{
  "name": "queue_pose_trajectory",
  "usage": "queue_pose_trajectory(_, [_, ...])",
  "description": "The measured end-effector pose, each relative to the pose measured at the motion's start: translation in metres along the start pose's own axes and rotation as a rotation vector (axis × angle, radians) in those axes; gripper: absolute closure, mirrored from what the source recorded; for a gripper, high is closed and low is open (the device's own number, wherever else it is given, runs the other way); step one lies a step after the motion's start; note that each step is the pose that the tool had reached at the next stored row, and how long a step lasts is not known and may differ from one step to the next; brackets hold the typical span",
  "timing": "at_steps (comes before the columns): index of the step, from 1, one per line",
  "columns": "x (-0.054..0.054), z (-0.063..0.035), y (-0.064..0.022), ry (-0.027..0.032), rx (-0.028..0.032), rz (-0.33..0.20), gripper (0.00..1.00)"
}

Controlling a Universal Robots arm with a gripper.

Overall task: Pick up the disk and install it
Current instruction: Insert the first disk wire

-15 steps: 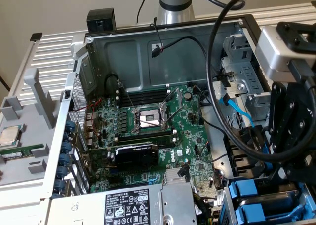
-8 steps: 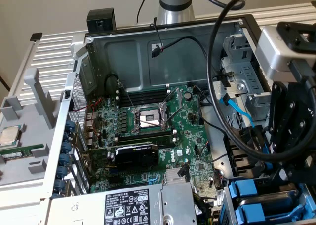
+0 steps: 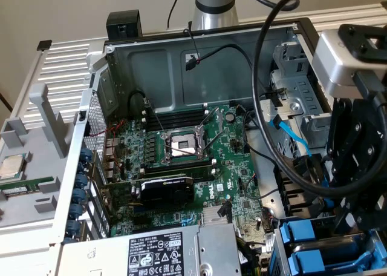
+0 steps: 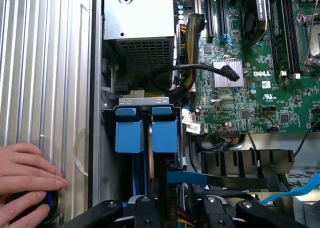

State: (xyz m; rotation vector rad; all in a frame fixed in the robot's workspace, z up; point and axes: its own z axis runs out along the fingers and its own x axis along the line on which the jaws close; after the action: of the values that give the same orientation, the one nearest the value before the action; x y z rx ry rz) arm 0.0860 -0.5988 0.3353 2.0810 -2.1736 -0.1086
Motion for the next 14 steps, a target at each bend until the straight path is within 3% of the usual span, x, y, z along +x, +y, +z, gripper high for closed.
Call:
queue_pose_trajectory(5, [0.0,-0.0019,0.0017,-0.0007,0.0196,0.001,0.63])
queue_pose_trajectory(14, [0.001,-0.015,0.0053,-0.0013,0.0296,0.001,0.63])
